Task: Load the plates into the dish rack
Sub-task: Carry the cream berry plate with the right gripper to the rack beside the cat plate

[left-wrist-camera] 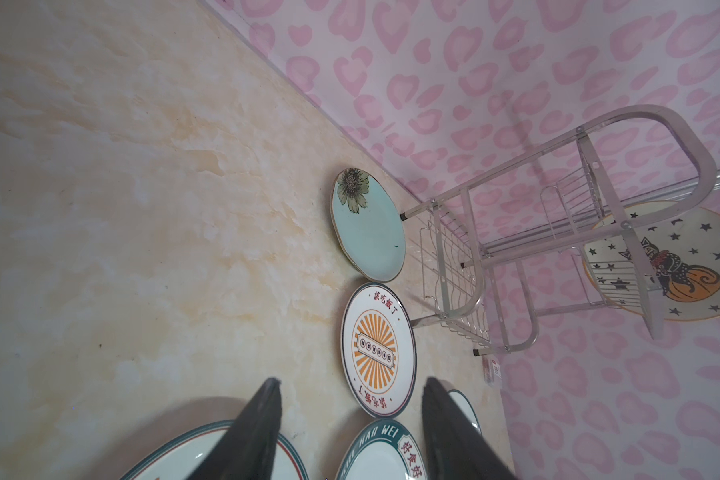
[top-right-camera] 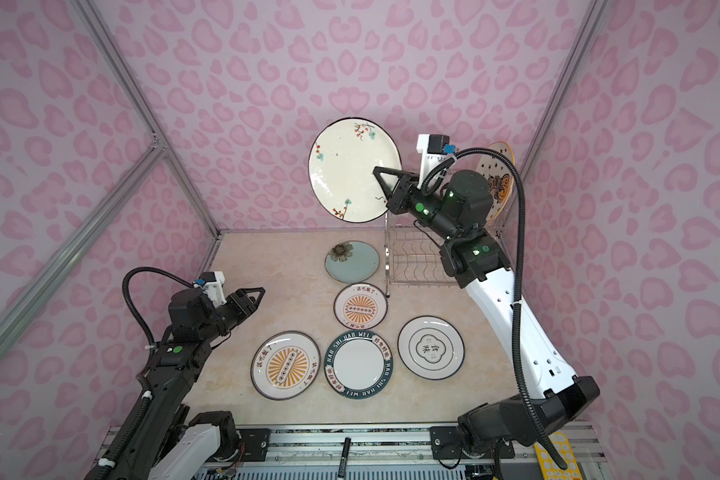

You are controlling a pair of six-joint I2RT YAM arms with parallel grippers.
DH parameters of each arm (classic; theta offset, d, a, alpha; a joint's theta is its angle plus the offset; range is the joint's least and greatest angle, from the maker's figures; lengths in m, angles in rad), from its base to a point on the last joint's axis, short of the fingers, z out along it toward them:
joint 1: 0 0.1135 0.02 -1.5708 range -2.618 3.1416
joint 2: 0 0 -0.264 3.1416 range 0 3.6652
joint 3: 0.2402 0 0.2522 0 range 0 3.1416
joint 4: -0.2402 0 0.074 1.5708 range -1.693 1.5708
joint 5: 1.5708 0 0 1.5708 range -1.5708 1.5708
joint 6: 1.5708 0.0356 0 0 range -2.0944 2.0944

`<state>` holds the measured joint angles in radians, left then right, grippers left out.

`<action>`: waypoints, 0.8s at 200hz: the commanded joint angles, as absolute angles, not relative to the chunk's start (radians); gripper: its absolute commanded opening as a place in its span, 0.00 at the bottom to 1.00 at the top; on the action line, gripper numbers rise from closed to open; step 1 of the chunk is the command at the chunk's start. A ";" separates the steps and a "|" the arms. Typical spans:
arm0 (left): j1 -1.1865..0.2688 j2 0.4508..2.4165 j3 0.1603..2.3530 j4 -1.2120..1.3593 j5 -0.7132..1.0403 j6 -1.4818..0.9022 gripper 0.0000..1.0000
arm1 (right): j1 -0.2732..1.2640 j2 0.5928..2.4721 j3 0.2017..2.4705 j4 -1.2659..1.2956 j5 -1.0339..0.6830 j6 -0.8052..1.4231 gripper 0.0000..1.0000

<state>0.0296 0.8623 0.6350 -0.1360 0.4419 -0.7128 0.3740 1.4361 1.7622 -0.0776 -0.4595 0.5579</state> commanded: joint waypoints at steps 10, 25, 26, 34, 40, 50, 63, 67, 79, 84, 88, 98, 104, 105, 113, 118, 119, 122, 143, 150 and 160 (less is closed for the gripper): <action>0.028 0.872 0.640 -0.142 0.455 -0.680 0.57 | 0.278 1.451 1.871 -0.167 -0.405 0.425 0.00; 0.028 0.883 0.635 -0.136 0.467 -0.677 0.57 | 0.247 1.483 1.964 -0.257 -0.358 0.343 0.00; 0.028 0.883 0.635 -0.136 0.468 -0.676 0.57 | 0.246 1.485 1.968 -0.261 -0.354 0.338 0.00; 0.028 0.888 0.635 -0.134 0.470 -0.675 0.57 | 0.224 1.498 2.000 -0.286 -0.335 0.317 0.00; 0.028 0.889 0.633 -0.132 0.470 -0.674 0.57 | 0.206 1.508 2.021 -0.298 -0.328 0.309 0.00; 0.028 0.894 0.632 -0.129 0.465 -0.670 0.57 | 0.171 1.522 2.045 -0.305 -0.323 0.307 0.00; 0.028 0.900 0.629 -0.129 0.459 -0.664 0.57 | 0.138 1.536 2.074 -0.313 -0.302 0.296 0.00; 0.028 0.903 0.628 -0.127 0.460 -0.663 0.57 | 0.128 1.541 2.083 -0.316 -0.291 0.290 0.00; 0.028 0.909 0.626 -0.125 0.463 -0.660 0.57 | 0.106 1.551 2.099 -0.325 -0.244 0.257 0.00; 0.028 0.911 0.626 -0.123 0.465 -0.660 0.57 | 0.099 1.556 2.104 -0.330 -0.222 0.243 0.00; 0.027 0.913 0.624 -0.123 0.464 -0.660 0.57 | 0.093 1.560 2.108 -0.333 -0.202 0.226 0.00; 0.027 0.912 0.623 -0.120 0.465 -0.658 0.57 | 0.093 1.568 2.112 -0.339 -0.133 0.161 0.00; 0.028 0.914 0.621 -0.118 0.464 -0.657 0.57 | 0.092 1.574 2.112 -0.336 -0.096 0.124 0.00; 0.028 0.914 0.619 -0.117 0.465 -0.657 0.57 | 0.091 1.575 2.112 -0.337 -0.089 0.121 0.00; 0.027 0.917 0.615 -0.111 0.464 -0.654 0.57 | 0.092 1.592 2.121 -0.345 -0.040 0.068 0.00; 0.028 0.922 0.613 -0.109 0.463 -0.652 0.57 | 0.091 1.603 2.127 -0.352 -0.007 0.040 0.00; 0.028 0.923 0.612 -0.109 0.462 -0.652 0.57 | 0.091 1.605 2.127 -0.353 -0.001 0.032 0.00; 0.027 0.926 0.611 -0.109 0.463 -0.652 0.57 | 0.091 1.611 2.130 -0.355 0.019 0.015 0.00; 0.027 0.946 0.612 -0.102 0.477 -0.653 0.57 | 0.091 1.652 2.132 -0.349 0.127 -0.075 0.00; 0.028 0.948 0.611 -0.095 0.481 -0.656 0.57 | 0.090 1.666 2.131 -0.345 0.151 -0.095 0.00; 0.026 0.949 0.610 -0.088 0.481 -0.660 0.57 | 0.093 1.679 2.120 -0.335 0.189 -0.123 0.00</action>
